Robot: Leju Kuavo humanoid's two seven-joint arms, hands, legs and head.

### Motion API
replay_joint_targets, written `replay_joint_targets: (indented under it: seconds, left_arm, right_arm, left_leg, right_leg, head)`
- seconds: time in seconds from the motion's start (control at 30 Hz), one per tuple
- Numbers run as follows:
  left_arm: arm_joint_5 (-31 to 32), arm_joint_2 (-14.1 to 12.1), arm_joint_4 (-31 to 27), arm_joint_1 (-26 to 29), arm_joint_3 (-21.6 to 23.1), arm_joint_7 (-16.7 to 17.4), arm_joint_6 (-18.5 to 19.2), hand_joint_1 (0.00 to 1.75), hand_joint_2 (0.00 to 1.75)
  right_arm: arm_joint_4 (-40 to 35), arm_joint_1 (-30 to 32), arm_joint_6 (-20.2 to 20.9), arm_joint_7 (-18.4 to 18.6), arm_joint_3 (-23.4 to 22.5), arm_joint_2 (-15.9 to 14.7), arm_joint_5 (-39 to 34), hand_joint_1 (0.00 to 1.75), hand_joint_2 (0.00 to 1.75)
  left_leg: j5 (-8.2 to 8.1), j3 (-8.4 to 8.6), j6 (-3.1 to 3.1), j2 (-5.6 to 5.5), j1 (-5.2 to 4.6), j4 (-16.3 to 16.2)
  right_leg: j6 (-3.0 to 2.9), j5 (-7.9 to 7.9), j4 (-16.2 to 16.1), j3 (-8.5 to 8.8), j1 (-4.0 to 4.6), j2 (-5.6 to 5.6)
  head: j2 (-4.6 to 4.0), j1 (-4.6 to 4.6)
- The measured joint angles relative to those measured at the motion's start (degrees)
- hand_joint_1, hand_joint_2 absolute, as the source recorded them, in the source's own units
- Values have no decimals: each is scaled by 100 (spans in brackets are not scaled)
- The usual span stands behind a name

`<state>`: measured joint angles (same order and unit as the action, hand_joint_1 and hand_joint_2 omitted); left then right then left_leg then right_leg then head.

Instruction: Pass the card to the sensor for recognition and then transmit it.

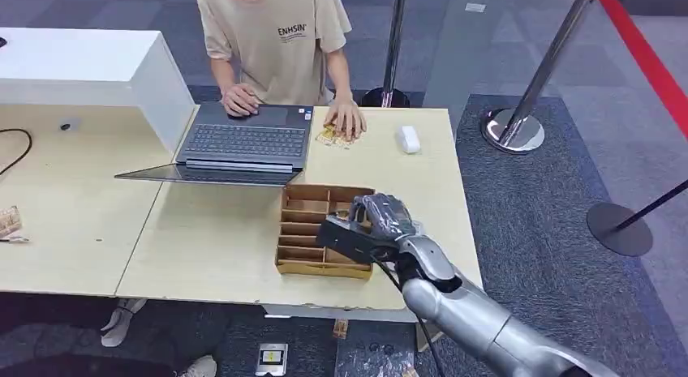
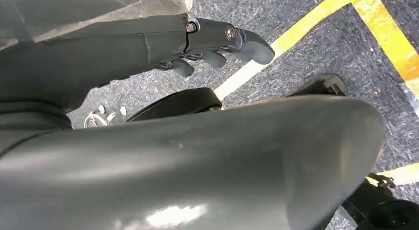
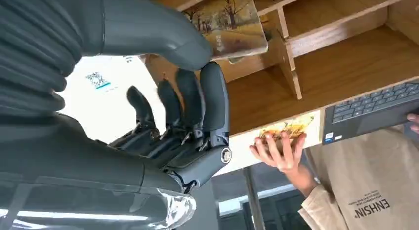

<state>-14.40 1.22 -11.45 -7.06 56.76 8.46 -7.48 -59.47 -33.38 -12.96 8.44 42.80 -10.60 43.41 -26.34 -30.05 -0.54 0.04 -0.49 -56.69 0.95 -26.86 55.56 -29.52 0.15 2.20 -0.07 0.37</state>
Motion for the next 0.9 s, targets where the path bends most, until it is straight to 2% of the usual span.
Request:
replay_joint_targets:
  seconds: [0.17, 0.23, 0.3, 0.47, 0.63, 0.7, 0.73, 0.77, 0.8, 0.9]
  left_arm:
    - [-2, 4, 0, 0, -2, 0, 2, 0, 0]
    - [-7, 4, 0, 0, -2, 0, 2, 0, 0]
    - [-9, 4, 0, 0, -2, 0, 2, 0, 0]
    - [-44, 7, -2, 1, -2, -4, 0, 0, 0]
    - [-50, 9, 0, 1, -2, -7, 2, 0, 0]
    - [-52, 9, -2, 1, -2, -7, 0, 0, 0]
    - [-52, 9, -2, 1, -2, -7, 2, 0, 0]
    - [-57, 9, -2, 1, -2, -9, 0, 0, 0]
    - [-61, 9, -2, 1, -2, -9, 0, 0, 0]
    - [-61, 9, 0, 4, -2, -9, 0, 0, 0]
  right_arm:
    - [33, -4, -46, -50, 0, 11, -33, 10, 175]
    - [48, -6, -63, -61, 0, 18, -35, 19, 175]
    - [57, -7, -77, -63, 0, 33, -39, 21, 175]
    - [87, -30, -92, -79, 0, 46, -59, 5, 175]
    - [107, -44, -127, -90, 0, 61, -66, 7, 175]
    - [114, -50, -127, -94, 0, 63, -66, 26, 175]
    - [118, -52, -127, -96, 0, 70, -66, 26, 175]
    - [127, -52, -127, -98, 2, 77, -66, 87, 175]
    - [136, -51, -127, -103, 7, 88, -66, 140, 175]
    - [138, -49, -136, -111, 31, 111, -66, 155, 175]
  left_leg:
    - [0, 0, 0, 0, 0, 0]
    - [0, 0, 0, 0, 0, 0]
    - [0, 0, 0, 0, 0, 0]
    - [0, 0, 0, 0, 0, 0]
    - [0, 0, 0, 0, 0, 0]
    - [0, 0, 0, 0, 0, 0]
    - [0, 0, 0, 0, 0, 0]
    - [0, 0, 0, 0, 0, 0]
    - [0, 0, 0, 0, 0, 0]
    - [0, 0, 0, 0, 0, 0]
  right_leg:
    - [0, 0, 0, 0, 0, 0]
    - [0, 0, 0, 0, 0, 0]
    - [0, 0, 0, 0, 0, 0]
    - [0, 0, 0, 0, 0, 0]
    - [0, 0, 0, 0, 0, 0]
    - [0, 0, 0, 0, 0, 0]
    - [0, 0, 0, 0, 0, 0]
    - [0, 0, 0, 0, 0, 0]
    - [0, 0, 0, 0, 0, 0]
    - [0, 0, 0, 0, 0, 0]
  head:
    - [0, -2]
    - [0, 0]
    - [0, -2]
    - [0, 0]
    - [0, 0]
    - [0, 0]
    - [0, 0]
    - [0, 0]
    - [0, 0]
    - [0, 0]
